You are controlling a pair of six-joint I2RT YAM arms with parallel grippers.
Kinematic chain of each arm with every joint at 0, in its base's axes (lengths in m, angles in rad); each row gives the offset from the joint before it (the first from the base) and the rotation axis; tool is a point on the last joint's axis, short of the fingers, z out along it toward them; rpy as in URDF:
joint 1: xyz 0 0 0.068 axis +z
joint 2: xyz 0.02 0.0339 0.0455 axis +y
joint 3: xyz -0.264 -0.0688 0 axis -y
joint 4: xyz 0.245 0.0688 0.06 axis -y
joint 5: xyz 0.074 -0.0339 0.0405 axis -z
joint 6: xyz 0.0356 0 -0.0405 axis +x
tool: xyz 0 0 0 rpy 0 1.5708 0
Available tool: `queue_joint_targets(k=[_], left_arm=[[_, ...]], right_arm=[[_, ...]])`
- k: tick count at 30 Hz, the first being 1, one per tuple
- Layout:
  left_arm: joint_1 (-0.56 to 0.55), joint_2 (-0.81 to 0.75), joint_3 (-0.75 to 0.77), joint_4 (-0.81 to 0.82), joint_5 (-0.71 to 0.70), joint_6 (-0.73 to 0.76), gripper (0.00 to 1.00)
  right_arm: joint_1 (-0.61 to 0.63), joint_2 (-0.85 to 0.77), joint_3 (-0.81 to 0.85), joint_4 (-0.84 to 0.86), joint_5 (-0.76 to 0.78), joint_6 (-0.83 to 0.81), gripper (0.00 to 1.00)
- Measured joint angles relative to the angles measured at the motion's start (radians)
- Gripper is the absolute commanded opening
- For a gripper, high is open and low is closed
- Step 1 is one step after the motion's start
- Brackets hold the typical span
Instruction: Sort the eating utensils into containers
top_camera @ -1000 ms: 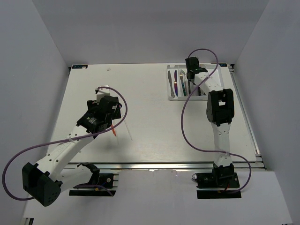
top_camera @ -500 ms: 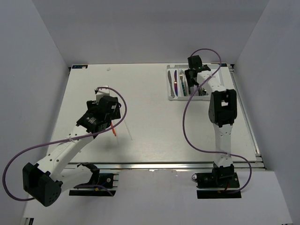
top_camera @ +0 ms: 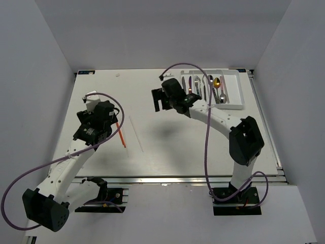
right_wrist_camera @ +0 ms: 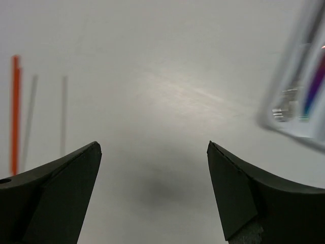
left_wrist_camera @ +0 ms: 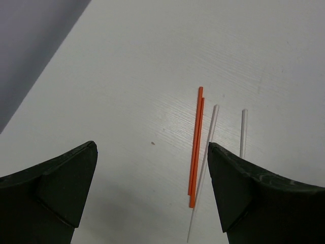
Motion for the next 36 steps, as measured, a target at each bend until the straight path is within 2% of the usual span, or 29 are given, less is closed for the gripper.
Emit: queue_joint_targets(k=[2, 4, 8, 11, 12, 14, 25, 29, 35, 36], left_arm=[[0.011, -0.027, 0.0, -0.006, -0.032, -0.019, 0.98], [0.019, -0.053, 0.0, -0.015, -0.066, -0.036, 0.98], [0.032, -0.126, -0.006, -0.007, -0.095, -0.046, 0.98], [0.034, -0.173, -0.02, 0.008, -0.094, -0.04, 0.98], [0.034, -0.177, -0.02, 0.009, -0.094, -0.038, 0.98], [0.035, -0.17, -0.02, 0.01, -0.094, -0.034, 0.98], [0.051, -0.124, -0.021, 0.012, -0.056, -0.016, 0.98], [0.054, -0.124, -0.021, 0.015, -0.045, -0.011, 0.98], [0.054, -0.124, -0.021, 0.016, -0.031, -0.008, 0.98], [0.055, -0.124, -0.021, 0.016, -0.029, -0.007, 0.98]], right_arm=[[0.033, 0.017, -0.039, 0.041, -0.143, 0.065, 0.89], [0.05, 0.076, -0.018, 0.034, -0.195, 0.112, 0.89], [0.097, 0.317, 0.248, -0.034, -0.193, 0.154, 0.89], [0.148, 0.494, 0.481, -0.092, -0.171, 0.159, 0.82], [0.164, 0.54, 0.542, -0.114, -0.166, 0.16, 0.77], [0.192, 0.592, 0.594, -0.136, -0.156, 0.155, 0.74], [0.249, 0.655, 0.63, -0.171, -0.079, 0.074, 0.52], [0.25, 0.704, 0.649, -0.164, -0.062, 0.054, 0.5], [0.251, 0.722, 0.669, -0.148, -0.047, 0.043, 0.29], [0.251, 0.722, 0.669, -0.146, -0.044, 0.047, 0.22]])
